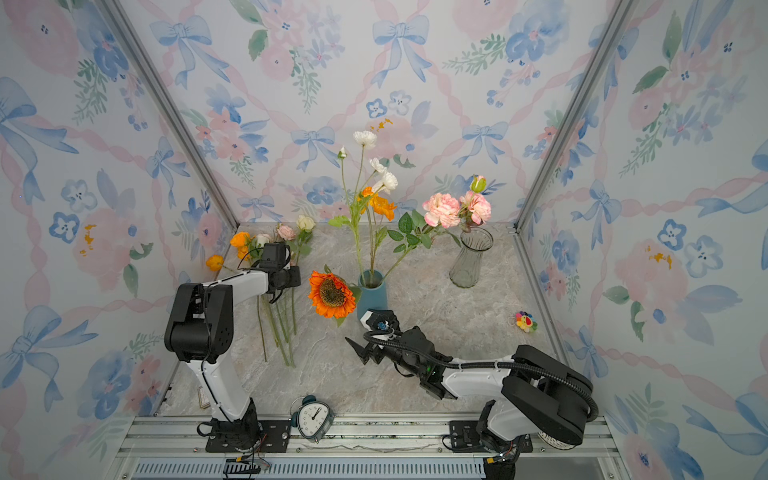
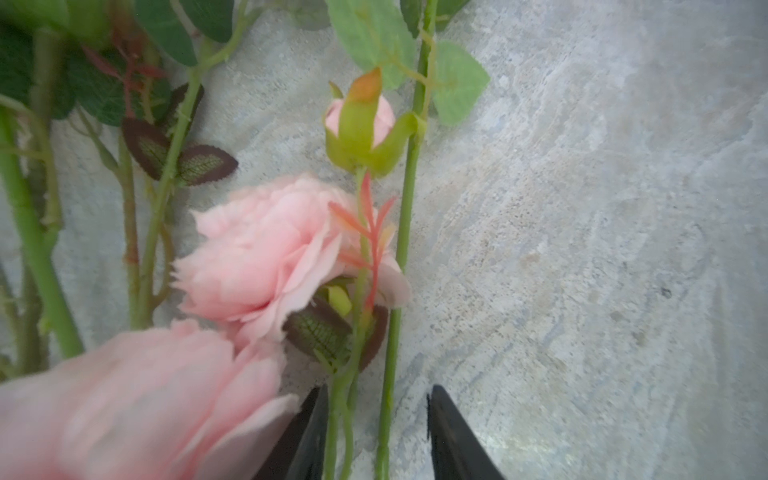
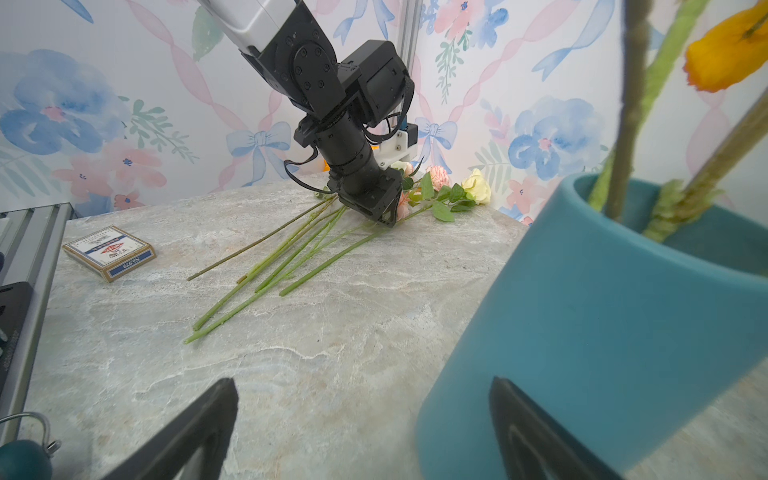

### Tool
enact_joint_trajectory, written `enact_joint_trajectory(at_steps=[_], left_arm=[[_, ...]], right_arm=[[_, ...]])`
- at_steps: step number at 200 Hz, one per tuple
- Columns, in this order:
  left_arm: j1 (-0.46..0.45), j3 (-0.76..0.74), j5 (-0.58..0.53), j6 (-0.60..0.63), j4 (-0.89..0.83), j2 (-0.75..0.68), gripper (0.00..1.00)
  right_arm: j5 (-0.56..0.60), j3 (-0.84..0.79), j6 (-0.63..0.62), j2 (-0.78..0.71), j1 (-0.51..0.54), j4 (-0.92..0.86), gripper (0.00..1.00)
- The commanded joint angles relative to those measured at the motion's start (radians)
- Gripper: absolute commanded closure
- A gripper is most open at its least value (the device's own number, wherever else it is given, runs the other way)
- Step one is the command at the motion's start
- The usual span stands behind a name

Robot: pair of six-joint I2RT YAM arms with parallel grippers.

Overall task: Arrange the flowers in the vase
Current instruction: 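Move the left gripper down to the flower pile stems, then close the left gripper on the cream rose stem while the right gripper shifts slightly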

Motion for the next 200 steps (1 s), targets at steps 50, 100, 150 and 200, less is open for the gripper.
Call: enact_joint_trajectory(at_steps=[50, 100, 150, 200], left_arm=[[-0.031, -0.001, -0.118, 0.035, -0.003, -0.125, 0.53], [-0.090, 0.004, -0.042, 0.038, 0.003, -0.087, 0.53], [-0.114, 0.001, -0.100, 0.044, 0.000, -0.018, 0.57], [-0.093, 0.005, -0.098, 0.032, 0.001, -0.030, 0.57]], right_arm=[[-0.008, 0.003, 0.025, -0.024, -0.009, 0.029, 0.03], [0.003, -0.014, 0.032, -0.042, -0.020, 0.041, 0.03], [0.009, -0.046, 0.035, -0.107, -0.073, 0.025, 0.03], [0.044, -0.055, -0.002, -0.226, -0.144, -0.103, 0.03]])
